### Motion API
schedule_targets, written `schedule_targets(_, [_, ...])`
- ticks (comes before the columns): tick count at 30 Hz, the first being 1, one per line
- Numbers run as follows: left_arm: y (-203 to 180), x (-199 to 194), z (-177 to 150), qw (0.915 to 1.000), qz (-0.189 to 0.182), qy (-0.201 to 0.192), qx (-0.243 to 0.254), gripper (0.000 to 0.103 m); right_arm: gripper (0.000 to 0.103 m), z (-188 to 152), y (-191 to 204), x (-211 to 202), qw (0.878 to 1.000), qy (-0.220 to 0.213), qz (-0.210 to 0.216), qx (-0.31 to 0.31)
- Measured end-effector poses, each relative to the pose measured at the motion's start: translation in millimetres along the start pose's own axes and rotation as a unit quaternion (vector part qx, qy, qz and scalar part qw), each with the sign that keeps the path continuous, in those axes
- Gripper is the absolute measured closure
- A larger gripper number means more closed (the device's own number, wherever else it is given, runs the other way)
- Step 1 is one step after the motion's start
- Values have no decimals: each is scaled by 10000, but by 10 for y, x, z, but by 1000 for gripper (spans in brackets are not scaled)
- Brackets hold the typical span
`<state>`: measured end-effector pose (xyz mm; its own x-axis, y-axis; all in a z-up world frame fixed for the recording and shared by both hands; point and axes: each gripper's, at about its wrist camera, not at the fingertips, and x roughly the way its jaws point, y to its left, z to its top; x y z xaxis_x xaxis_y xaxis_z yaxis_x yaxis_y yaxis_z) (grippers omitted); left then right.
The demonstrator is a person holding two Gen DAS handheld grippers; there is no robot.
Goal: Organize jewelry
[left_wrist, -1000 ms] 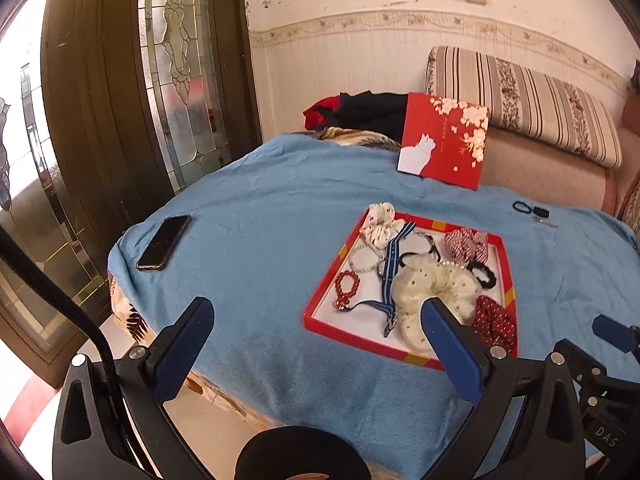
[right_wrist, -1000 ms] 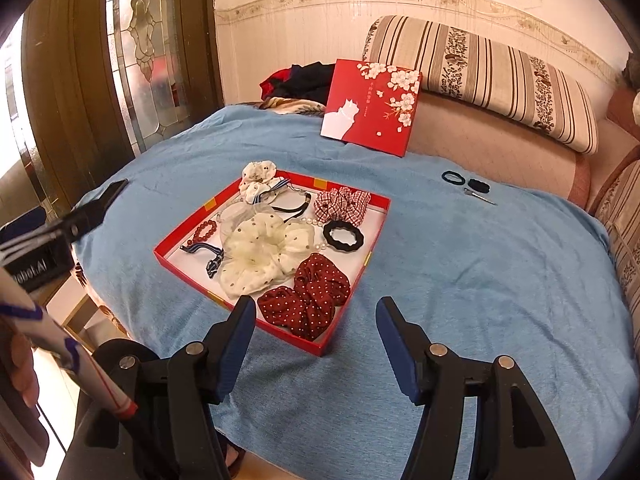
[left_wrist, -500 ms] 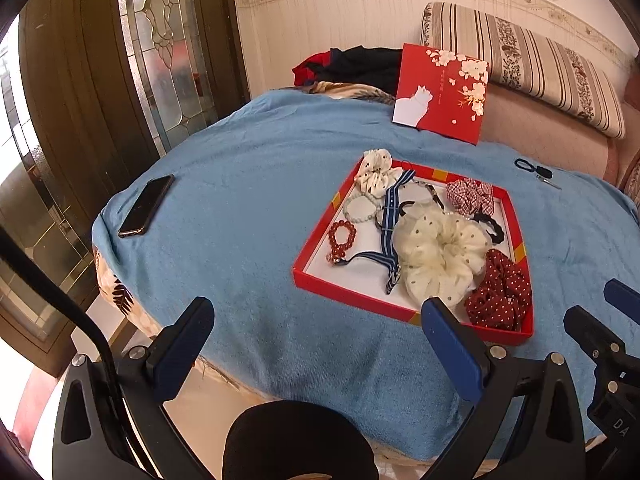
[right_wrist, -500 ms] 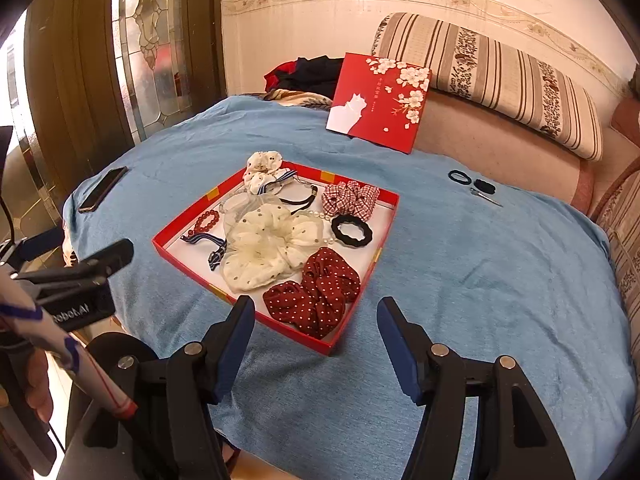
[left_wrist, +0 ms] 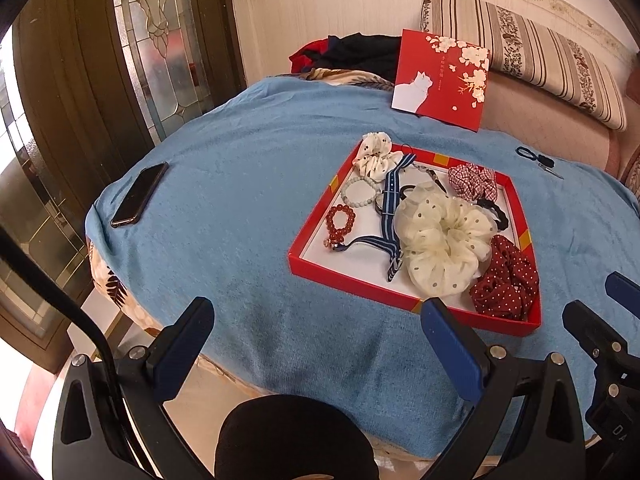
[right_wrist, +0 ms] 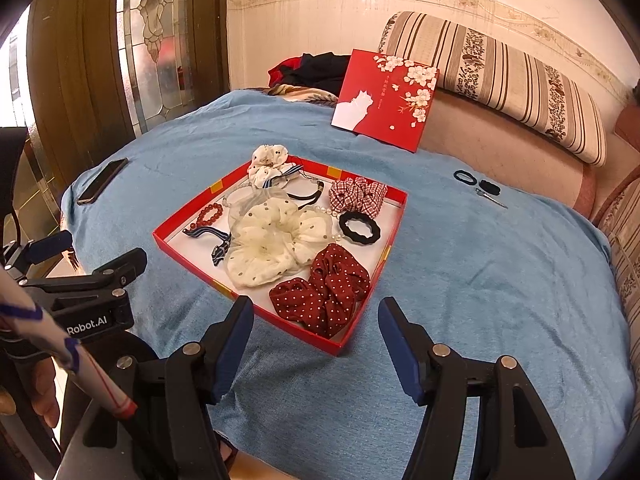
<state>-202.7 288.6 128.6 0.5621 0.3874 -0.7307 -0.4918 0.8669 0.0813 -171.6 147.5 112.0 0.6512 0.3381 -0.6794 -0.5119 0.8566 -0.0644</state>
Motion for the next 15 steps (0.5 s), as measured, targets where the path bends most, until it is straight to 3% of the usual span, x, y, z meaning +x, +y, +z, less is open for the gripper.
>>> schedule_targets(15, [33,96,-36,9995,-220,226,-91,0,33,-18,91,21,10000,19,24,-33])
